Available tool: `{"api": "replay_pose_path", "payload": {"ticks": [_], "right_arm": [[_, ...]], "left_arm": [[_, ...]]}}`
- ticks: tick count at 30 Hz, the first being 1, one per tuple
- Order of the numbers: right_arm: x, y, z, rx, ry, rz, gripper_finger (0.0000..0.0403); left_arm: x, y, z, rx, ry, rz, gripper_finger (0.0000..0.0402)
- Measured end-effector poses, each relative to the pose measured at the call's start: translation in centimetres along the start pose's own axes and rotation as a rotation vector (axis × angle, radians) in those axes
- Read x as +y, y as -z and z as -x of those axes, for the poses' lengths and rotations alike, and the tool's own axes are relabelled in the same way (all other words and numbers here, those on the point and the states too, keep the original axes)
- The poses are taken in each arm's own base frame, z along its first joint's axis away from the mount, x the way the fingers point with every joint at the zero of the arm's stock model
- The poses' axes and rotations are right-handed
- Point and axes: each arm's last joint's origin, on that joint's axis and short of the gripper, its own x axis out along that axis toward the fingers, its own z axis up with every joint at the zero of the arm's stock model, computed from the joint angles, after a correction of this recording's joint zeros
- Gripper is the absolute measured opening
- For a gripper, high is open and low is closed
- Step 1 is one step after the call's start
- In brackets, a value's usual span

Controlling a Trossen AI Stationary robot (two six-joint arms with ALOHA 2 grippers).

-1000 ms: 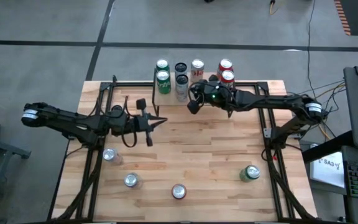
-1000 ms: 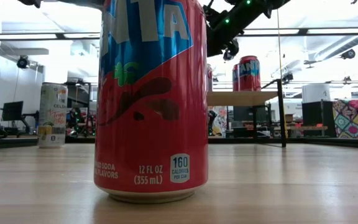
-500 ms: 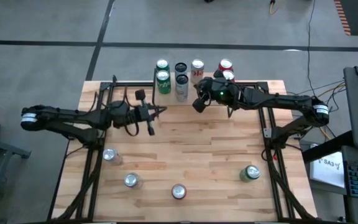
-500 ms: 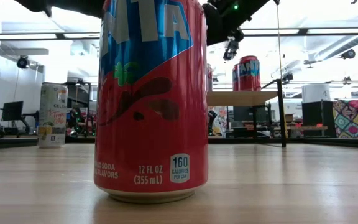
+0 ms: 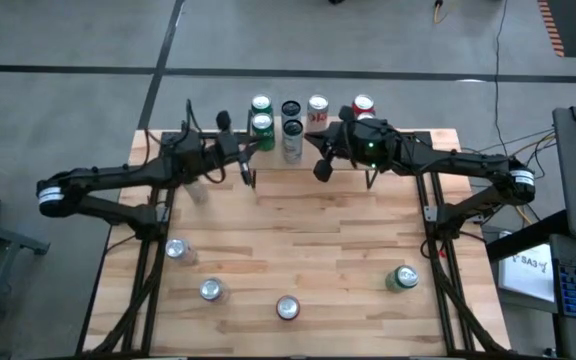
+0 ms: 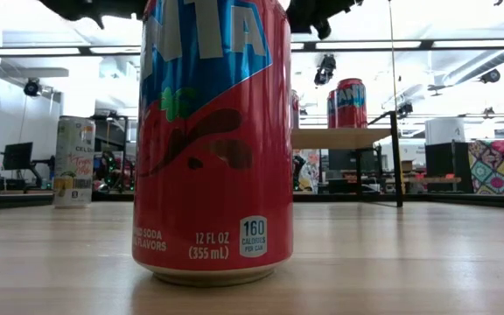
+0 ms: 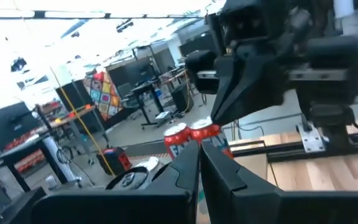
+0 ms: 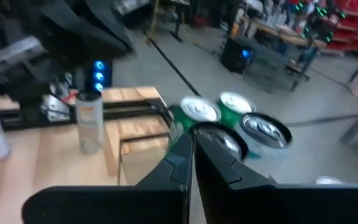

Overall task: Place canned beverage on shelf
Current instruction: Put the white blue soda can on the shelf aligned with the other white blue soda can

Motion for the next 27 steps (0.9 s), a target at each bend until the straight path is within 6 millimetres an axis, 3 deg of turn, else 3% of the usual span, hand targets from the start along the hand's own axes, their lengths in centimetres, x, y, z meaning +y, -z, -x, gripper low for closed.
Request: {"api": "replay_pose_path", "payload": {"ticks": [9,17,27], "right_arm": [[-0.5,0.1,-0.2,-0.012,0.015,0.023,0.0009],[-0.6,1.6,-1.4,0.004,0.026,0.02,0.0009],[-0.5,1.9,-1.6,-0.017,0.038,0.008,0.0009]], "left_arm": [[0.2,0.8,-3.3,0.1,-0.092,-0.031,0.0],[0.7,1.7,-4.6,0.129,-0.111,-0.024,0.0],[0.8,2.3,-5.5,0.151,-0.115,-0.026,0.0]]}}
